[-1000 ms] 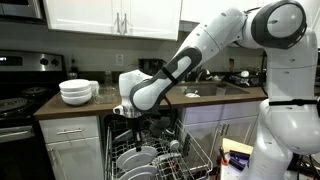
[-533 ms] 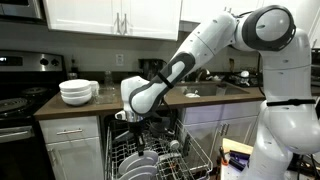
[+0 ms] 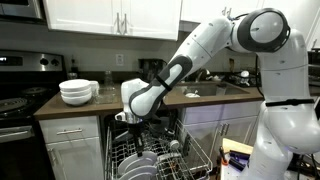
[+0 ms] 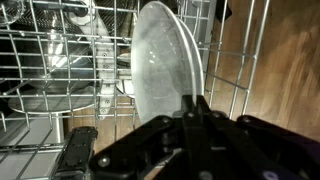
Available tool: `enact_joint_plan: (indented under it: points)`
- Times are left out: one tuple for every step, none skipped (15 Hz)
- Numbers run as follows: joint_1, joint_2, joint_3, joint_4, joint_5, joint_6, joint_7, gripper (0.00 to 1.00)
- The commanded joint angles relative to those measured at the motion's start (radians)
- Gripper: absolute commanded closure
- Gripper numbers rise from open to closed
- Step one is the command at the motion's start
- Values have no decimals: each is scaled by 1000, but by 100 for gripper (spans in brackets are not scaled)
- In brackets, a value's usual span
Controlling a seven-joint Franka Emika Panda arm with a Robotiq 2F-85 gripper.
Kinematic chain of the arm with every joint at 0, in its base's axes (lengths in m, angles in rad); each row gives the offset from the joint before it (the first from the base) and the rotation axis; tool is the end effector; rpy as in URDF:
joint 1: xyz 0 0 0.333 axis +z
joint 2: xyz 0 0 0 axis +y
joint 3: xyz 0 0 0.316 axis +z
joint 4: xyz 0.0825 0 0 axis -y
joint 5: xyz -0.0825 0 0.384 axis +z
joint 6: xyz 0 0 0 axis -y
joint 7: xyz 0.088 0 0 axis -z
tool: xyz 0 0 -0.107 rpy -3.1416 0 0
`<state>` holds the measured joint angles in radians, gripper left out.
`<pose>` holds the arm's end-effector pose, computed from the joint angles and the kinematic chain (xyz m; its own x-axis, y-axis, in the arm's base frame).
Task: Take a plate from the counter and put it in dishwasher
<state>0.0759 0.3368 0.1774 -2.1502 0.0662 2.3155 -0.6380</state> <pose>0.5325 0.1397 0.2321 0.6622 0.7454 -0.0771 0.7261 -0.6636 -0.1799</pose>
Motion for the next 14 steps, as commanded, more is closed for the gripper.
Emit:
enact_joint_plan:
  points:
    - [-13,22,9,15,-14,26,-14,95]
    - [-14,25,8,15,-16,33,-12,95]
    - [-14,32,8,15,-16,45,-12,95]
    - [-16,40,9,15,-15,52,-14,95]
    - [-15,49,8,15,-18,64,-10,95]
    - [-18,60,10,16,-16,73,-12,95]
    - [-20,68,12,16,-14,80,-13,95]
    - [-21,75,12,16,-16,86,-11,95]
    - [-22,82,13,15,-16,97,-10,95]
    - [-25,88,15,15,-15,105,-11,95]
    - [-27,95,15,16,-15,110,-9,95]
    - [-29,101,16,16,-15,114,-9,95]
    - [-31,105,17,17,-14,117,-8,95]
    - [-31,109,17,18,-15,118,-5,95]
